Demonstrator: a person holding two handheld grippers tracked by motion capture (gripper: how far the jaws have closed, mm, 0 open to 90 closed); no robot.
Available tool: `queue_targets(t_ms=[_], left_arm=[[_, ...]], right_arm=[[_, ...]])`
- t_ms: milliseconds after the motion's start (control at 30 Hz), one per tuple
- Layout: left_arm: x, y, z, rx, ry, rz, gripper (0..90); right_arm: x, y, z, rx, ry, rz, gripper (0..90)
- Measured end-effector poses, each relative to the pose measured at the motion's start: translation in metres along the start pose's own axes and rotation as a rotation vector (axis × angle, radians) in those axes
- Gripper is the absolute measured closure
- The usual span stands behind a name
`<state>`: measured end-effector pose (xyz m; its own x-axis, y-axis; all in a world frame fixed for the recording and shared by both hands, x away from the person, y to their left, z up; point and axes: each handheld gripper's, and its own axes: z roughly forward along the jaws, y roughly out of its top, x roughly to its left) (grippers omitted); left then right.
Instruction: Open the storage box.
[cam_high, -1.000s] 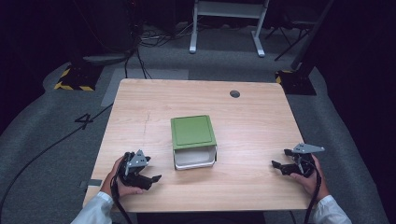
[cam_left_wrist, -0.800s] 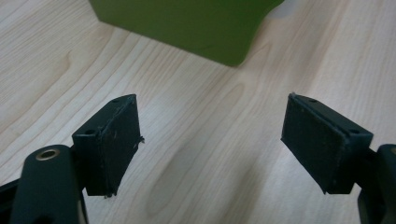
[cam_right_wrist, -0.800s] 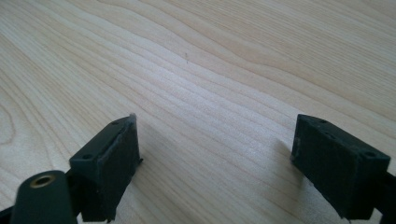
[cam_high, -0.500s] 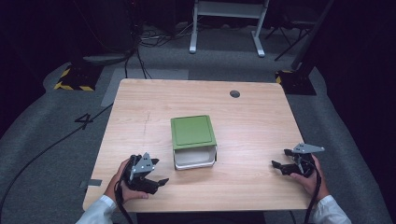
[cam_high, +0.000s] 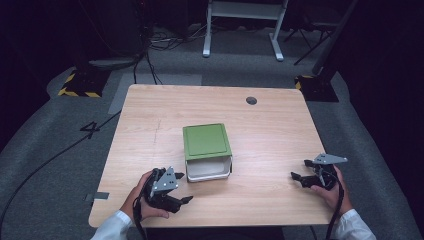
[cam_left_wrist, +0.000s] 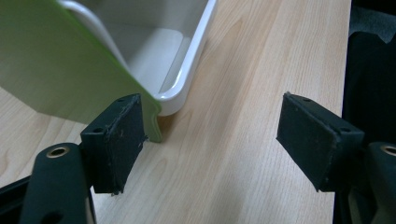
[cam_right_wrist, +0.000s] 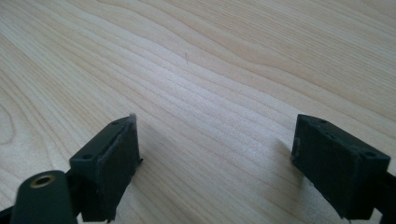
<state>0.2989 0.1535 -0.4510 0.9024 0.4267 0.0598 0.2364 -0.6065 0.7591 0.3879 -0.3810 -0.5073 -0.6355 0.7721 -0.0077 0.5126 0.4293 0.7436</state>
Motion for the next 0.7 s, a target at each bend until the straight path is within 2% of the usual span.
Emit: queue_targets(t_ms=[67,300,500,700], left_arm=[[-0.001,0.001,0.001,0.005,0.011,0.007,23.4],[0.001,0.004,0.001,-0.015,0.006,0.003,23.4],[-0.005,0.018,0.011,-0.014,-0.01,0.047,23.6],[-0.008,0.029,0.022,-0.013,-0.011,0.059,23.7]], right_arm=[[0.0,0.0,0.0,0.0,0.0,0.0,15.2],[0.0,0.0,0.0,0.0,-0.001,0.0,15.2],[0.0,0.0,0.0,0.0,-0.001,0.0,15.2],[0.0,0.0,0.0,0.0,0.0,0.0,15.2]])
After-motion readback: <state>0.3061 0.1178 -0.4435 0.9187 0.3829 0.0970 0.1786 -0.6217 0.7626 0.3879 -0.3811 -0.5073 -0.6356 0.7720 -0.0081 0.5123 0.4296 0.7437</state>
